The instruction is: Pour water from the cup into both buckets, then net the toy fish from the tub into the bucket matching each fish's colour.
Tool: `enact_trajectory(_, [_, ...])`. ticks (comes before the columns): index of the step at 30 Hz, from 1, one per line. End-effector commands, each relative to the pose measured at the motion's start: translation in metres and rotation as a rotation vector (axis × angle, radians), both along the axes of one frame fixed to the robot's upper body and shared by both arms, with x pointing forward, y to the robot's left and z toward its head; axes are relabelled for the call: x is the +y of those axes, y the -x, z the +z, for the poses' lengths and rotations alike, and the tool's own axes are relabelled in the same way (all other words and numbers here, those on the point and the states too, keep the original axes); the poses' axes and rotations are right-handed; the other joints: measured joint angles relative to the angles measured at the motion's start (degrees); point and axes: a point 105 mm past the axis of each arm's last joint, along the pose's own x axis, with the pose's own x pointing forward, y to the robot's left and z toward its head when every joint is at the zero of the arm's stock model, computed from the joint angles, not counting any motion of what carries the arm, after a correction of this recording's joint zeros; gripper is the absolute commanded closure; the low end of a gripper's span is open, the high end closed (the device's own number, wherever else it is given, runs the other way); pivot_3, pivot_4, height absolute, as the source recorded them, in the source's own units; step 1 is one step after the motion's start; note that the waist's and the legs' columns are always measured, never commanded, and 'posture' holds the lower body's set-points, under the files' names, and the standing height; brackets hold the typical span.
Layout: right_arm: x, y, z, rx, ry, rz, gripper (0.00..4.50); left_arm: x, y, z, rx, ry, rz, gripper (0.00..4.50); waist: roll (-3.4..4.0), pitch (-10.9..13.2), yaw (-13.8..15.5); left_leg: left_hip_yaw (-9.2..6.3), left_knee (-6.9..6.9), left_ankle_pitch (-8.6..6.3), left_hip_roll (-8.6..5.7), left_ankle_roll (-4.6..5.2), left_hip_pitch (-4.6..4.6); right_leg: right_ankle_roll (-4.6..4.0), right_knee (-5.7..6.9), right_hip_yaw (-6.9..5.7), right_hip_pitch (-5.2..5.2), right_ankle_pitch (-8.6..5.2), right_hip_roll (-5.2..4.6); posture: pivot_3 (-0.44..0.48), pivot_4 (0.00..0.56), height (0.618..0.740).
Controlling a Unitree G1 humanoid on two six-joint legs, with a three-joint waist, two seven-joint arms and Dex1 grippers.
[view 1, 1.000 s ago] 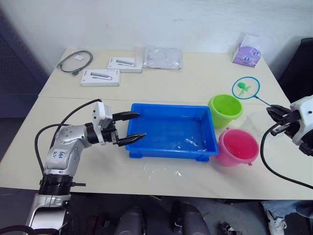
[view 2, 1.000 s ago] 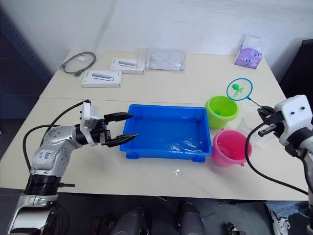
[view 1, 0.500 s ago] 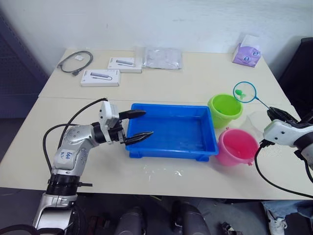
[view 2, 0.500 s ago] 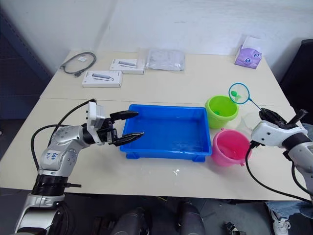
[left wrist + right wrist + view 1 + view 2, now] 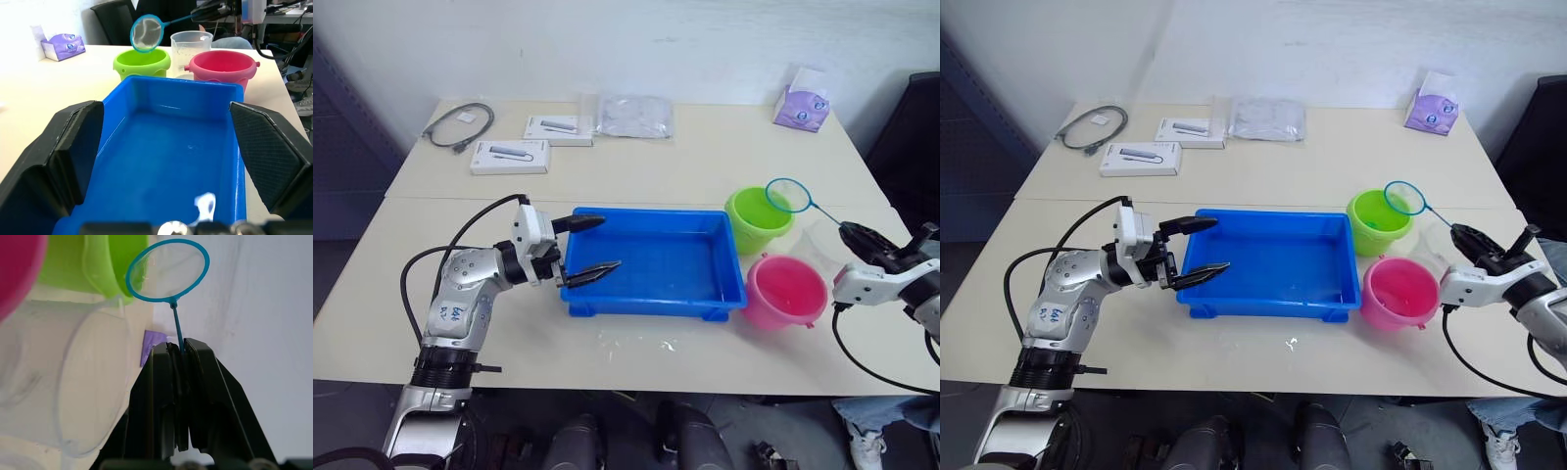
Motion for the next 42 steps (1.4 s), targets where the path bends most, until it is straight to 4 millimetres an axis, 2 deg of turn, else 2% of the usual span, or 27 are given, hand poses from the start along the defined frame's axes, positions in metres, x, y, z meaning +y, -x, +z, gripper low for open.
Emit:
enact_trajectory(1, [0.014,0.002,0.028,-0.013,-0.288,0.095,4.5,0.005,0.002,0.019,-0.039,0.05,-0.004,0.1,0.0,0.0,-0.02,-0.02,0.01,0.0,0.02,0.0,0.01,0.0,-0.02,0.0,0.03,0.0,0.04,0.0,0.15,0.74])
enact_trajectory(3, [0.033,0.008,0.024,0.139,-0.539,0.193,4.5,0.013,0.007,0.028,-0.014,0.095,-0.029,0.1,-0.01,0.0,-0.14,-0.04,0.0,0.0,0.06,0.0,0.09,0.0,-0.02,0.01,0.09,0.0,0.07,0.0,0.15,0.74])
enact_trajectory(6, [0.053,0.015,0.025,0.311,-0.807,0.305,4.5,0.019,0.013,0.039,0.002,0.126,-0.061,0.1,0.0,0.01,0.02,-0.11,0.0,0.0,0.16,-0.01,0.17,0.0,-0.02,0.03,0.18,0.0,0.12,0.0,0.15,0.74])
enact_trajectory(7, [0.058,0.017,0.027,0.353,-0.87,0.328,4.5,0.02,0.016,0.041,0.006,0.128,-0.073,0.1,0.0,0.01,0.06,-0.11,0.01,0.0,0.15,0.0,0.18,0.0,0.0,0.03,0.19,0.0,0.0,0.0,0.15,0.74])
enact_trajectory(9, [0.086,0.028,0.024,0.542,-0.949,0.437,4.5,0.023,0.03,0.043,0.017,0.081,-0.133,0.1,0.0,0.01,0.11,-0.12,0.01,-0.01,0.11,0.02,0.21,-0.01,0.0,0.01,0.23,0.01,-0.2,0.0,0.15,0.74])
enact_trajectory(14, [0.145,0.06,0.019,0.902,-0.97,0.636,4.5,0.034,0.056,0.05,0.024,-0.025,-0.225,0.1,0.01,0.01,0.17,-0.17,0.01,-0.05,0.1,0.07,0.23,-0.03,-0.01,-0.02,0.24,0.0,-0.28,0.0,0.15,0.74])
enact_trajectory(17, [0.166,0.08,0.002,1.08,-0.913,0.693,4.5,0.042,0.072,0.035,0.043,-0.16,-0.284,0.1,0.01,0.01,0.17,-0.18,-0.01,-0.07,0.1,0.05,0.24,-0.05,-0.04,-0.04,0.24,-0.01,-0.29,0.0,0.15,0.74])
enact_trajectory(19, [0.177,0.091,-0.021,1.177,-0.835,0.704,4.5,0.05,0.085,0.017,0.085,-0.257,-0.323,0.1,0.01,0.01,0.22,-0.16,-0.04,-0.1,0.08,0.06,0.26,-0.08,-0.06,-0.05,0.24,-0.02,-0.29,0.0,0.15,0.74])
enact_trajectory(24, [0.199,0.094,-0.06,1.236,-0.834,0.716,4.5,0.069,0.1,-0.02,0.166,-0.398,-0.324,0.1,-0.04,0.0,0.28,-0.11,-0.03,-0.13,0.03,0.08,0.26,-0.11,-0.26,-0.06,0.19,-0.04,-0.35,0.0,0.15,0.74])
enact_trajectory(29, [0.214,0.086,-0.097,1.272,-0.83,0.67,4.5,0.079,0.103,-0.041,0.209,-0.386,-0.25,0.1,-0.07,-0.02,0.04,-0.08,-0.05,-0.17,0.06,0.03,0.3,-0.25,-0.16,-0.07,0.13,-0.12,-0.38,0.0,0.15,0.74])
enact_trajectory(33, [0.22,0.077,-0.113,1.293,-0.795,0.665,4.5,0.084,0.102,-0.046,0.214,-0.393,-0.212,0.1,-0.06,-0.02,-0.07,-0.05,-0.05,-0.18,0.08,0.01,0.33,-0.3,-0.05,-0.05,0.08,-0.15,-0.38,0.0,0.15,0.74])
enact_trajectory(38, [0.224,0.064,-0.12,1.292,-0.793,0.68,4.5,0.087,0.099,-0.046,0.219,-0.392,-0.197,0.1,-0.06,-0.02,-0.05,-0.06,-0.05,-0.18,0.09,0.01,0.33,-0.33,-0.01,-0.07,0.08,-0.16,-0.38,0.0,0.15,0.74])
enact_trajectory(42, [0.226,0.058,-0.115,1.282,-0.822,0.694,2.88,0.085,0.101,-0.047,0.21,-0.422,-0.219,0.0,-0.06,-0.02,-0.09,-0.06,-0.06,-0.19,0.1,-0.02,0.33,-0.34,0.01,-0.08,0.08,-0.17,-0.38,0.0,0.15,0.74])
